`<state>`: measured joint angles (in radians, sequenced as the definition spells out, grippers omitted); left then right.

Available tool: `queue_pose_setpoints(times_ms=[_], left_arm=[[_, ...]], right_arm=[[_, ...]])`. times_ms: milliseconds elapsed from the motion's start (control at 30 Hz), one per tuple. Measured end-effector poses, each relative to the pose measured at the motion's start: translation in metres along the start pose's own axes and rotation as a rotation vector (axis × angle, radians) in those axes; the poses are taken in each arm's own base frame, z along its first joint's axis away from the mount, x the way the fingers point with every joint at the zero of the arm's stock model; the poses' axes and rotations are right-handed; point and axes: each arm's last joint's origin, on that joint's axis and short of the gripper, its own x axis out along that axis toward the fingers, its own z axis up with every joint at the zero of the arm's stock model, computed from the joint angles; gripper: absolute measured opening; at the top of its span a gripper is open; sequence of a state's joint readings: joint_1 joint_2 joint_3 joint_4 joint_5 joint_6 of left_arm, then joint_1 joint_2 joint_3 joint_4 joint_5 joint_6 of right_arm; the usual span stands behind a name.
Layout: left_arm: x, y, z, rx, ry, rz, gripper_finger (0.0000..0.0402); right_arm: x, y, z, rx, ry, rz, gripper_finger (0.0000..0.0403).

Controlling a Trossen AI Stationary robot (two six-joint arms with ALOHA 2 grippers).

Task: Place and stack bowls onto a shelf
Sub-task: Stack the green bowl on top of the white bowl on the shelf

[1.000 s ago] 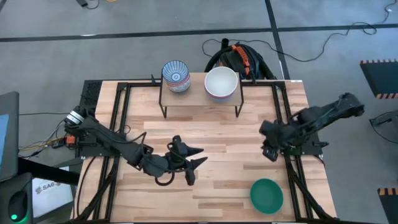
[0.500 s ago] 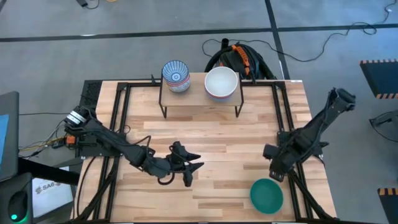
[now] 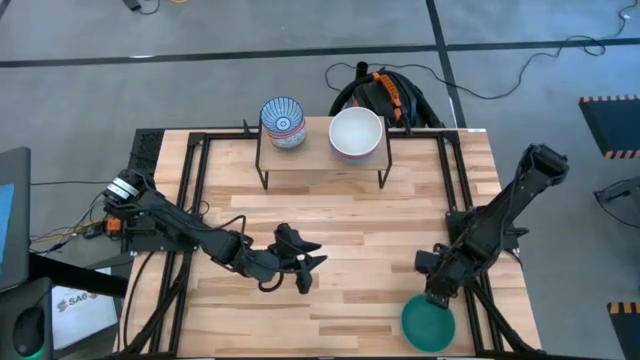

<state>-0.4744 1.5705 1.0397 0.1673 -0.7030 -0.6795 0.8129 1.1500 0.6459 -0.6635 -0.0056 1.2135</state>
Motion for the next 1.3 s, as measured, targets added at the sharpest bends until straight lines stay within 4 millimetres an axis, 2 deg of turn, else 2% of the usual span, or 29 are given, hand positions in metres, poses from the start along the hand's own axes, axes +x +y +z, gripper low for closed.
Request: queue_pose_setpoints(times_ms=[133,233,333,533,633,767,900,1300], left_arm=[[-0.001,0.001,0.003,-0.018,0.008,-0.003,0.0155],[-0.004,0.002,0.006,-0.024,0.010,-0.012,0.0155],[-0.008,0.002,0.011,-0.028,0.006,-0.013,0.0155],[-0.019,0.003,0.019,-0.024,0.005,-0.008,0.0155],[-0.022,0.004,0.023,-0.026,-0.010,0.000,0.0155],[-0.024,0.003,0.023,-0.024,-0.023,0.017,0.0155],[-0.024,0.002,0.018,-0.034,-0.016,0.023,0.0155],[-0.024,0.003,0.019,-0.051,-0.031,0.042,0.0155]], right_arm=[[0.007,0.006,0.001,-0.014,0.036,0.039,0.0210],[0.004,0.007,0.001,0.005,0.041,0.055,0.0200],[-0.006,0.007,0.001,0.006,0.025,0.083,0.0197],[-0.037,0.016,0.004,-0.101,-0.025,0.193,0.0205],[-0.041,0.019,0.002,-0.157,-0.032,0.215,0.0222],[-0.032,0.020,-0.004,-0.195,0.009,0.156,0.0249],[-0.020,0.019,-0.008,-0.209,0.056,0.066,0.0254],[0.011,0.023,-0.010,-0.292,0.116,-0.051,0.0200]])
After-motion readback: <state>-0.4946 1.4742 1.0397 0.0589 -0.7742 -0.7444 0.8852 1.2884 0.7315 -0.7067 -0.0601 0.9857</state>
